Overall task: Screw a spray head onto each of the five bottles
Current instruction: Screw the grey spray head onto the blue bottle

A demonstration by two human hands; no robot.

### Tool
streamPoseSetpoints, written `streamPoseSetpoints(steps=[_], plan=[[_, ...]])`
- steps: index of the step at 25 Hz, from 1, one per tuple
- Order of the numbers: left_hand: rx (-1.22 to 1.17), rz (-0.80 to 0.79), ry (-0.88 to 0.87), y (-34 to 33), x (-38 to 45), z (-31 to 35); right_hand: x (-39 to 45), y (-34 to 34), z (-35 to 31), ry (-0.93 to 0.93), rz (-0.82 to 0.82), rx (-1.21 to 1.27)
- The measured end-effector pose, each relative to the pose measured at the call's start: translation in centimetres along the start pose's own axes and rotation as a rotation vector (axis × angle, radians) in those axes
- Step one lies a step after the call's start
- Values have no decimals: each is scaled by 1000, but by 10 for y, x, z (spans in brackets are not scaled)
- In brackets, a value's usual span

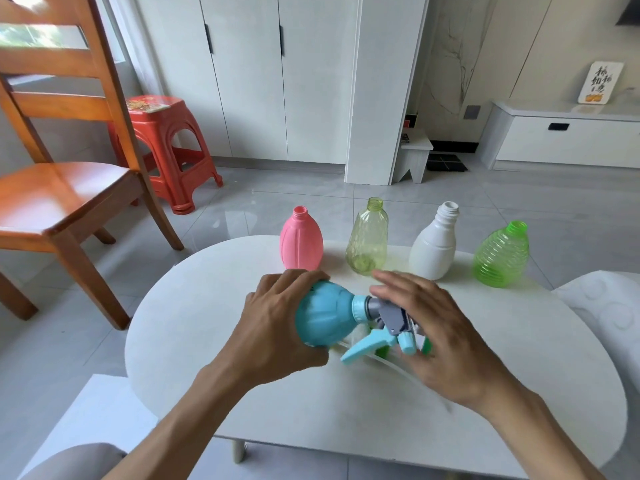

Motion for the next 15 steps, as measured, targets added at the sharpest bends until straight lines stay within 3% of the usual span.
streamPoseSetpoints(steps=[4, 7, 9, 12, 15], plan=[[-58, -121, -57, -9, -3, 6, 0, -4, -9, -29, -21, 117], [-50, -46, -77, -7, -5, 8, -2, 2, -9, -118, 54, 176], [-29, 55, -97, -8, -7, 14, -3, 3, -3, -275, 126, 259], [30, 188, -150, -10, -7, 25, -8, -1, 18, -620, 265, 620], [-293, 73, 50, -11, 1, 18, -2, -12, 19, -572, 165, 897]])
Point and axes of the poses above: each hand's wrist, its own x-axis towards the middle knuckle, its own y-axis out of the back of the hand, z = x × y, the point moved 6 cm from there along x, towards the middle knuckle, and after that the axes turned 6 degrees about -x, right-handed, at the moved point
